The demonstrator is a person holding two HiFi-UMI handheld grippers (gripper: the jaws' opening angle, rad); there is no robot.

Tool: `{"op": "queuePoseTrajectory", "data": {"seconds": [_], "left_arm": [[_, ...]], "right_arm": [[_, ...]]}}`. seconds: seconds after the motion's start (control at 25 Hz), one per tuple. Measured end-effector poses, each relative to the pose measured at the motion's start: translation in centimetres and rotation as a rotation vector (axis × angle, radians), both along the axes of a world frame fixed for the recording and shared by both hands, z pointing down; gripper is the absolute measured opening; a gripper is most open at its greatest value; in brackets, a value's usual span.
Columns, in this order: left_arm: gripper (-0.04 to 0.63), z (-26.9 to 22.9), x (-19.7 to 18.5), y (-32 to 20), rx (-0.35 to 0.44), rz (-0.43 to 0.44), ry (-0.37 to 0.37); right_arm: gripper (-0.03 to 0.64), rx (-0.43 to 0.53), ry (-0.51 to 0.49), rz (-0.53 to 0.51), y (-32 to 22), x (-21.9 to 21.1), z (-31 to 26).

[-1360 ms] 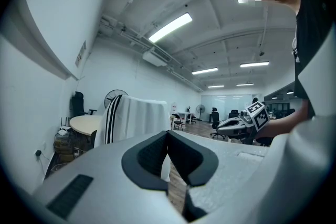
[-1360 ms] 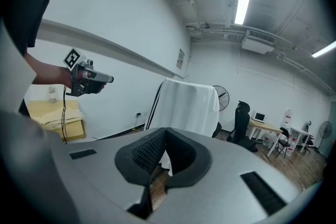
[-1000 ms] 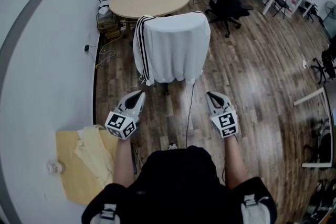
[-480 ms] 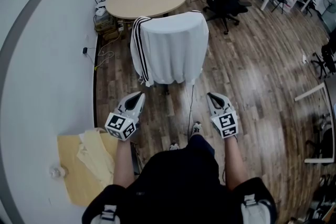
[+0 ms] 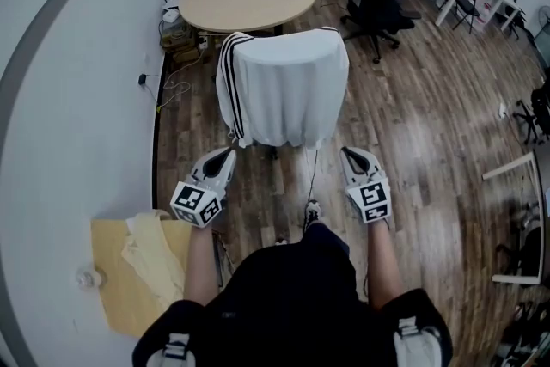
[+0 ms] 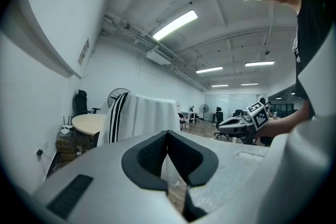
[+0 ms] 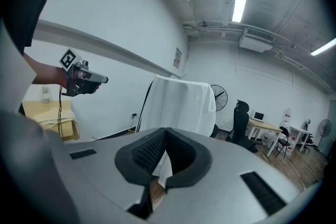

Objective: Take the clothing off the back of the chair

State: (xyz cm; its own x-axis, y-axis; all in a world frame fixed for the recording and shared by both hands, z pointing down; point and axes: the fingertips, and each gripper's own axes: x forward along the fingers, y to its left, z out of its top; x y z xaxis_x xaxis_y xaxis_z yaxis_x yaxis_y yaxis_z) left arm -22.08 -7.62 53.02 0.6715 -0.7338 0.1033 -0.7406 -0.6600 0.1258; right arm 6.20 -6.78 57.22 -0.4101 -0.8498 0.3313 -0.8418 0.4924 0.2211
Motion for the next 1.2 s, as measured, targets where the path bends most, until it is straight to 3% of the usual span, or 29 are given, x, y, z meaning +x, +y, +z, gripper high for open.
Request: {"op": "queuePoseTrajectory", "data": {"seconds": [0.6, 0.72, 1.2], "left_arm": [[0.000, -0.3, 2.1, -5.8, -0.010, -0.048, -0.023], [0.001, -0.5, 2.1, -7.4, -0.003, -0.073, -0.022], [0.000, -1.9, 3.1, -10.9, 0.002, -0.191, -0.030]], "right_arm": [[-0.006, -0.013, -0.020, -0.025, -7.3, 2.9, 0.4], [-0.006, 0.024, -0.019, -0.050, -9.5, 3.4, -0.2], [-0.005, 0.016, -0.031, -0.110, -16.3, 6.1, -1.8]]}}
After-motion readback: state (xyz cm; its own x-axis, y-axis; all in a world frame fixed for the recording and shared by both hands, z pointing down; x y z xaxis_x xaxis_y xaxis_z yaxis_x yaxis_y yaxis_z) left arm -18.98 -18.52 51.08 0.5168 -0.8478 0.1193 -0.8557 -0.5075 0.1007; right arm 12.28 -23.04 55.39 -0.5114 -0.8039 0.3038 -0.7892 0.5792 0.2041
